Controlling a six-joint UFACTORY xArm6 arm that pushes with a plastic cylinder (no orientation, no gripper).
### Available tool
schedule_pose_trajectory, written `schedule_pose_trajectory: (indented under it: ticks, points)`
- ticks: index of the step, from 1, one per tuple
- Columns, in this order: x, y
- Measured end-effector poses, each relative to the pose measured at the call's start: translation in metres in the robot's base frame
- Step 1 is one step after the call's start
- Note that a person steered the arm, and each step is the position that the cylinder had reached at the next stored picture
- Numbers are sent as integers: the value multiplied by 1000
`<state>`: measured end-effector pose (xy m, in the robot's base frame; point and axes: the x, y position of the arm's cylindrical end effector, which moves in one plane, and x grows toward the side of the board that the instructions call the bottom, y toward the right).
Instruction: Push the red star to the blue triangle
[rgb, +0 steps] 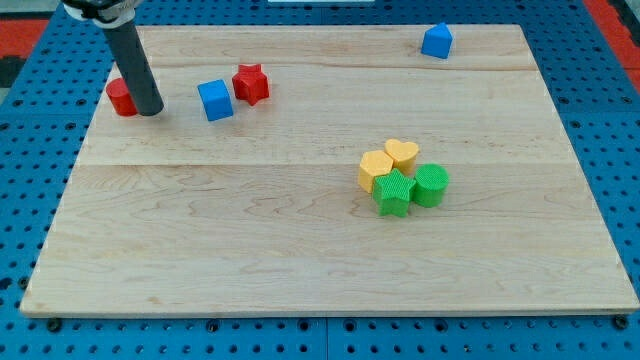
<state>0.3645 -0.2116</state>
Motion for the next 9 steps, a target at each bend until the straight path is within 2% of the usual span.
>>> schedule_pose_trajectory:
  ticks: [2, 3, 4, 5, 6, 7, 8, 9]
  points:
    - [-6, 5]
    - [-25, 26]
    - [-22, 73]
    - [-19, 92]
    - [-35, 97]
    - [-77, 127]
    - [-99, 179]
    - [-123, 154]
